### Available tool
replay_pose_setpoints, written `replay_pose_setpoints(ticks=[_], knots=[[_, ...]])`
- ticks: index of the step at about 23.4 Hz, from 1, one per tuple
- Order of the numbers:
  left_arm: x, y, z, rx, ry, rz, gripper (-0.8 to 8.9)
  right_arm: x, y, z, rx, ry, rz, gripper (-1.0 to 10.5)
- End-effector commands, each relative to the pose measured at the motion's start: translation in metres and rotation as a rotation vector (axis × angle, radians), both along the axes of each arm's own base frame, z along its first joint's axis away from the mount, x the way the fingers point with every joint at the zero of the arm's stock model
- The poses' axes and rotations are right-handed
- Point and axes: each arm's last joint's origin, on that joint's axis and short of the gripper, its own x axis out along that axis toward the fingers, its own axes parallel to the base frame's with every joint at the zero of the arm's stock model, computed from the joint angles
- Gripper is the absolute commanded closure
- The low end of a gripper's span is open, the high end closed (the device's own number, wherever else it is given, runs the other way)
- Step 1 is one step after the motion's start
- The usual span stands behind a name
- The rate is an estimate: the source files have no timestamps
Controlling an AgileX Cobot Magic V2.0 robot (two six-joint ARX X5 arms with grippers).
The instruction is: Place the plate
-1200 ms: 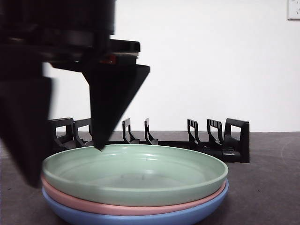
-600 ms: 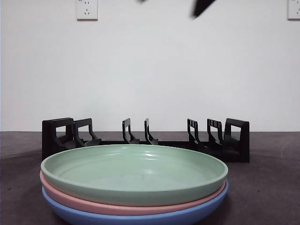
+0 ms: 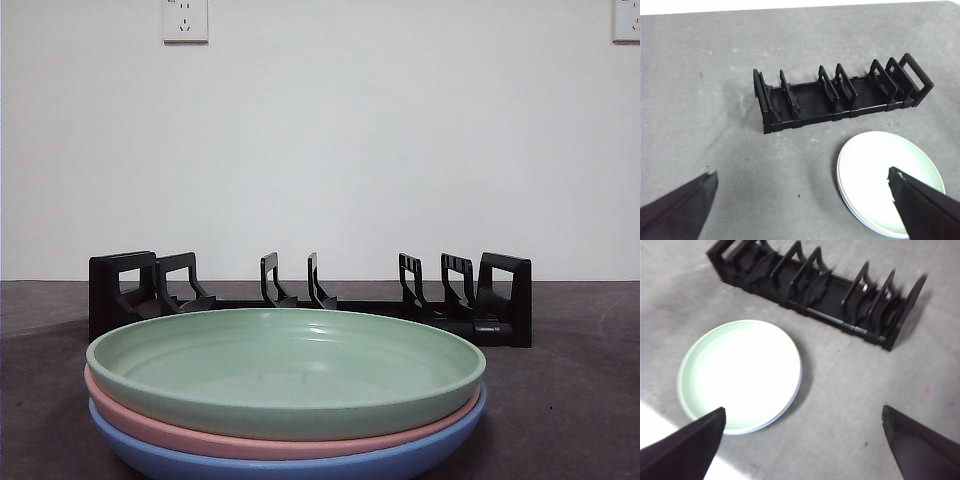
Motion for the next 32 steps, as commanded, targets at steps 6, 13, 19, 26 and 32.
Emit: replay_pose_setpoints(ticks=[6,13,19,26,32], knots=[[-0.001,0.0,0.006,-0.009,-0.033,-0.008,3.18,-0.022,-0.027,-0.004,0.091,-0.069,-0.025,4.5],[-0.001,0.001,0.005,-0.004,-0.025,-0.007,7.92,-0.021,-0.026,-0.003,0.098,-0.074,-0.022,9.3],[-0.001,0.001,0.005,-0.007,-0.029,-0.007,7.93,-0.021,-0.026,-0.002,0.114,-0.087,-0.023,9.3],[0.001,0.004,0.003,-0.008,-0.031,0.093,7.93,-0.021,-0.026,-0.002,0.114,-0.087,-0.023,9.3],[0.025,0.019,-0.055,0.063,-0.264,0.438,7.93,-0.021,-0.026,-0.002,0.114,-0.087,-0.023,9.3]])
